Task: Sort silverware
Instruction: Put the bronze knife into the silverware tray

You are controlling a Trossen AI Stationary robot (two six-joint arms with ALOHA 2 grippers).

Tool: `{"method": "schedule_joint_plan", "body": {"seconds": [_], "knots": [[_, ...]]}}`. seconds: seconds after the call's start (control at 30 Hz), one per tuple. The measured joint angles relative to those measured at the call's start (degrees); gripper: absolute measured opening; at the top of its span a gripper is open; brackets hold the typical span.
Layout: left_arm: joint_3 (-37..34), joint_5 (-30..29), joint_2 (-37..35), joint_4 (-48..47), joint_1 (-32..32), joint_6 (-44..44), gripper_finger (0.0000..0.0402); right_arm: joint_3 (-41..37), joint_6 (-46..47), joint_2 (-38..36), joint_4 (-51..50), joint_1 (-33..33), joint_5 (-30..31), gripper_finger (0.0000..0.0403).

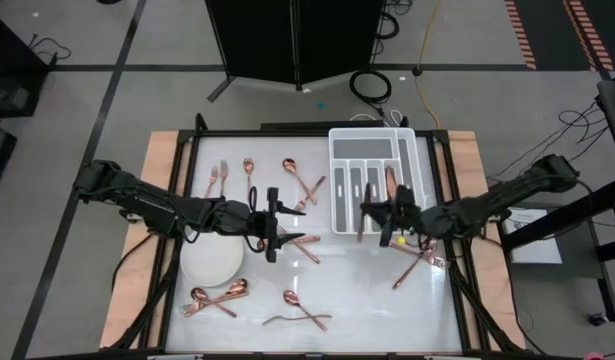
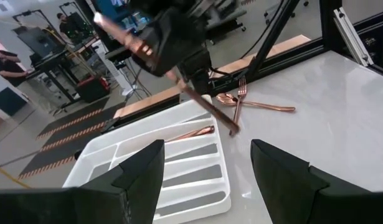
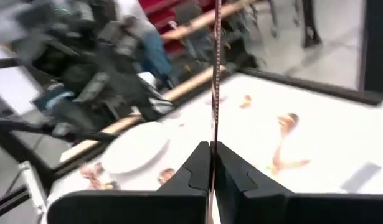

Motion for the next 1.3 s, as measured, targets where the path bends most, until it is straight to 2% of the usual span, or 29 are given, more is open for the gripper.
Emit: {"method": "schedule_joint_plan", "body": {"seconds": [0.1,0.23,0.37,0.47,0.6,0.8,1.07,1.17,1.3], "knots": [[0.0,0.0,0.0,0.16,0.3,0.0,0.0238,0.0,3.01,-5.04,-6.85,-3.22,-0.31,0.0],[0.0,0.0,0.0,0.79,1.13,-0.15,0.0238,0.0,3.86,-10.86,-7.98,-8.58,-5.9,0.0],[0.0,0.0,0.0,0.86,1.53,-1.12,0.0238,0.0,5.92,-14.2,-10.39,-13.17,-11.35,0.0],[0.0,0.0,0.0,0.86,1.48,-1.66,0.0238,0.02,8.33,-15.24,-13.95,-15.81,-12.18,0.0],[0.0,0.0,0.0,0.86,1.48,-1.66,0.0238,0.02,10.54,-14.84,-17.94,-18.82,-15.88,0.0],[0.0,0.0,0.0,0.86,1.58,-1.62,0.0238,1.61,11.14,-14.13,-24.12,-23.75,-24.98,0.0],[0.0,0.02,0.0,0.94,2.52,-1.6,0.0238,16.19,12.22,-11.56,-46.64,-31.59,-25.03,0.0],[0.0,0.02,0.0,0.94,2.73,-1.64,0.0238,17.37,14.48,-8.88,-50.86,-34.49,-25.3,0.0],[0.0,0.02,0.0,0.92,2.61,-1.66,0.0238,17.24,15.43,-3.23,-54.24,-38.71,-30.13,0.0]]}}
